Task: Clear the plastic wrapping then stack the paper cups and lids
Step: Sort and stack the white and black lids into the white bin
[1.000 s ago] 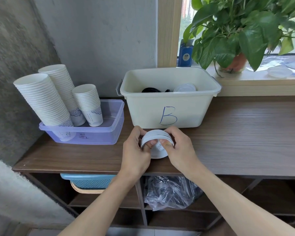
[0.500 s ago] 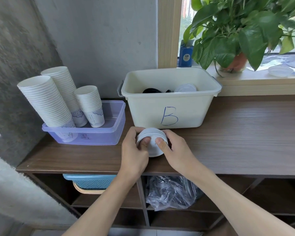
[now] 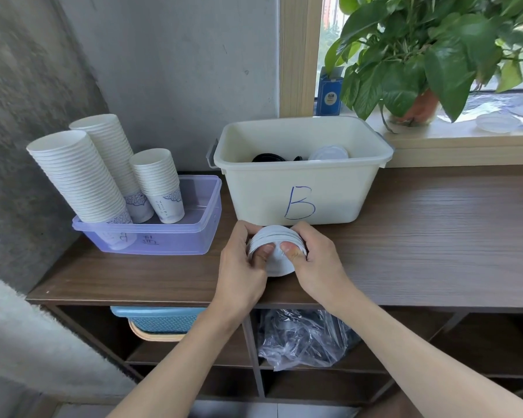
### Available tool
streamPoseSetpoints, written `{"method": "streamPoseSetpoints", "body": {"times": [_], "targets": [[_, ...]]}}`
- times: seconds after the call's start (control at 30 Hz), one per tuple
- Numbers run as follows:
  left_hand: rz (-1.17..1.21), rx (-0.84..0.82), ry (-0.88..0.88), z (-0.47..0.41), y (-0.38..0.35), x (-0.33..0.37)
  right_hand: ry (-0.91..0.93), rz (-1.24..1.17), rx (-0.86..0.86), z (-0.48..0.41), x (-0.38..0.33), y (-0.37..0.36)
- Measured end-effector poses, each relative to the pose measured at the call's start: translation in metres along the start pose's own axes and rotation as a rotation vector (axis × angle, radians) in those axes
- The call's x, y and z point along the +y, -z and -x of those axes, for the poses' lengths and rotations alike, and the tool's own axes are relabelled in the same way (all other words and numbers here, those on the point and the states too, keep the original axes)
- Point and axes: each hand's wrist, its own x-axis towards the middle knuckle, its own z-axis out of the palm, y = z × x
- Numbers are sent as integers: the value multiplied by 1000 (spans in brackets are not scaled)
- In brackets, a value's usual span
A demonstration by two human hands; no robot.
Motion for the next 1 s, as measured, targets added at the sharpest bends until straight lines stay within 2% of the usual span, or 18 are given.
{"method": "streamPoseSetpoints", "body": {"times": [0.13, 0.23, 0.33, 0.63, 1.0], "targets": [[-40, -42, -83, 3, -1, -1, 10, 28, -12, 2, -2, -1], [8, 66, -3, 0, -1, 0, 43, 14, -55, 2, -4, -5], [31, 149, 54, -4, 3, 1, -7, -13, -104, 1, -5, -4], [39, 70, 80, -6, 1, 3, -44, 30, -11, 1, -1, -3], [31, 88, 80, -6, 1, 3, -21, -41, -37, 1, -5, -2]]}}
